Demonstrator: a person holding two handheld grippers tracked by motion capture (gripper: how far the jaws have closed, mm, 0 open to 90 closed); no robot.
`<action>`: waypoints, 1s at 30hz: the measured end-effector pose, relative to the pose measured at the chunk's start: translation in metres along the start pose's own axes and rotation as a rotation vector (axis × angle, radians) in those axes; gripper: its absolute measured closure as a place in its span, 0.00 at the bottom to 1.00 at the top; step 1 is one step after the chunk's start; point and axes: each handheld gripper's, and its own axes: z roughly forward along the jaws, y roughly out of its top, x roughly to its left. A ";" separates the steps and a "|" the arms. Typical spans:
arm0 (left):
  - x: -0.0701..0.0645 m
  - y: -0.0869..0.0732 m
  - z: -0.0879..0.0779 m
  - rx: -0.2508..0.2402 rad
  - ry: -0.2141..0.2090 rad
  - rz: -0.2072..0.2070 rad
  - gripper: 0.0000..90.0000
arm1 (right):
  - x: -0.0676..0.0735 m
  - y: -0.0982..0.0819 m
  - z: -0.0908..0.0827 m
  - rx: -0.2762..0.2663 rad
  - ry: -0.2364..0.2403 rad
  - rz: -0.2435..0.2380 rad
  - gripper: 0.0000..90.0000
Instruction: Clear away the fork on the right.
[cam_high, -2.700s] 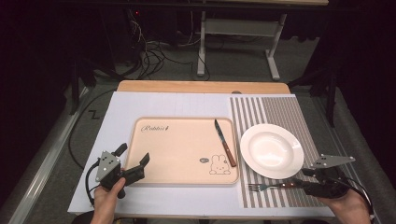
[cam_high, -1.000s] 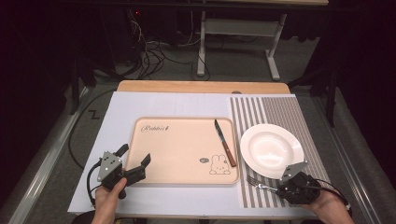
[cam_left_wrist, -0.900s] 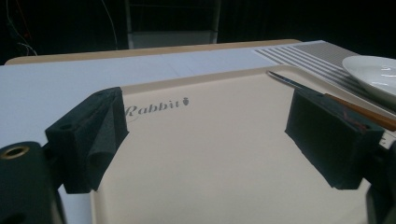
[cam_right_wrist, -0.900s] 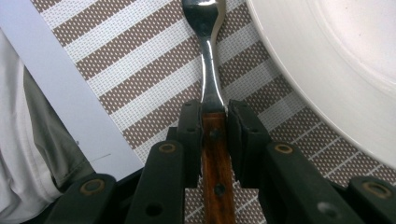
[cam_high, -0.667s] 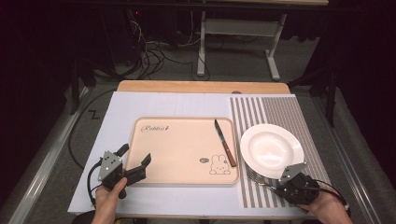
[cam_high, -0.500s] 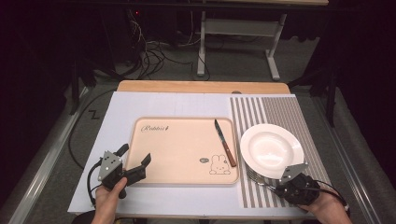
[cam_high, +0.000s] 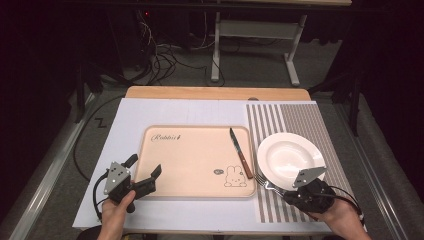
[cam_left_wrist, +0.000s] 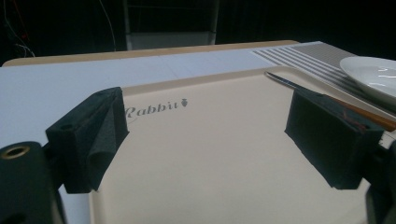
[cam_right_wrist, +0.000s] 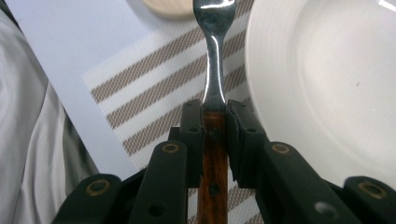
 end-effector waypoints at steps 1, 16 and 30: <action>0.000 0.000 0.000 0.001 0.000 -0.001 0.15 | -0.001 0.002 0.000 -0.009 -0.003 -0.002 0.88; 0.001 0.000 0.001 0.002 0.006 0.002 0.15 | -0.008 0.035 0.002 -0.068 -0.011 0.064 0.88; 0.001 0.000 0.001 0.002 0.004 0.002 0.15 | -0.012 0.066 0.009 -0.073 0.000 0.090 0.88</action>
